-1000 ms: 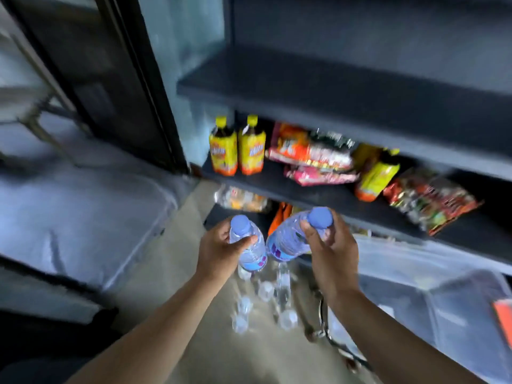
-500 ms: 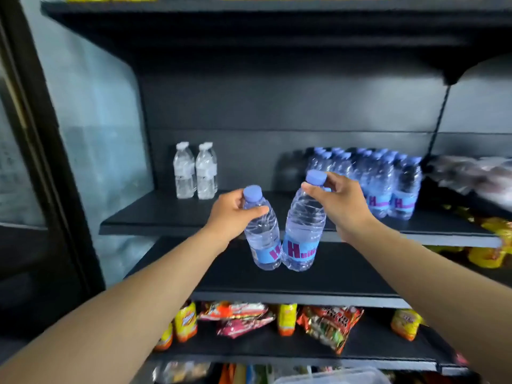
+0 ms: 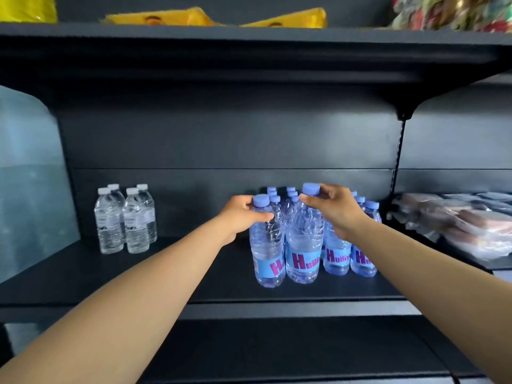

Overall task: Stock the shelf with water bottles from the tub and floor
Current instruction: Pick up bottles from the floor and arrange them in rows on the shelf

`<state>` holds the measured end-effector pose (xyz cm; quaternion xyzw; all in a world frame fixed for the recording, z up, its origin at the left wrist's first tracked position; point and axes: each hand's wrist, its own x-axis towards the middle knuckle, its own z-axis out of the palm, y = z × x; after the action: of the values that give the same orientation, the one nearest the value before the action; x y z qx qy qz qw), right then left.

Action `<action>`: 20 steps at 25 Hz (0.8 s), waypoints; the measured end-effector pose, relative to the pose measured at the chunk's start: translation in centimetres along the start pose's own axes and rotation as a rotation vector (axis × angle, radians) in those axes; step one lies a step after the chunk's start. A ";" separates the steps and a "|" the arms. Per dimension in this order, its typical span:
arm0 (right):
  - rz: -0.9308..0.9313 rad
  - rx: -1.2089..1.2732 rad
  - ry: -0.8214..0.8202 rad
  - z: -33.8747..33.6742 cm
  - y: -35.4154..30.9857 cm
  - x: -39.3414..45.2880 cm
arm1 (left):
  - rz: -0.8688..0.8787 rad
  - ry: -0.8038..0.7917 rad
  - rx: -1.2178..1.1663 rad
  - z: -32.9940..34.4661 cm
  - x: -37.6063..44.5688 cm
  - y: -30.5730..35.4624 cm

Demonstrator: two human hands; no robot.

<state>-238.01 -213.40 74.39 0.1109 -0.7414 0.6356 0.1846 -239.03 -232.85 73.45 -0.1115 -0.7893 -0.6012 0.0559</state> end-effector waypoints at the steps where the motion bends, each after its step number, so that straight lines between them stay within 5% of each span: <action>1: 0.010 -0.015 -0.035 -0.5 1.3 1.0 | -0.011 -0.022 0.014 0.5 1.3 -0.7; 10: 0.088 -0.031 -0.206 -1.7 10.6 5.7 | -0.037 -0.172 -0.067 3.4 7.9 -5.8; 13: 0.091 -0.045 -0.209 -1.2 12.3 5.4 | -0.027 -0.111 -0.114 4.8 7.9 -7.2; 16: 0.125 -0.033 -0.219 -0.6 14.0 4.3 | 0.003 0.074 0.100 5.9 7.3 -8.5; 20: 0.134 0.106 -0.277 -1.7 14.1 4.6 | -0.052 -0.061 0.030 4.8 8.1 -7.6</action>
<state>-247.64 -209.07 63.80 0.1576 -0.7308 0.6634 0.0316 -248.48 -229.23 66.81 -0.1081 -0.8023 -0.5868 0.0179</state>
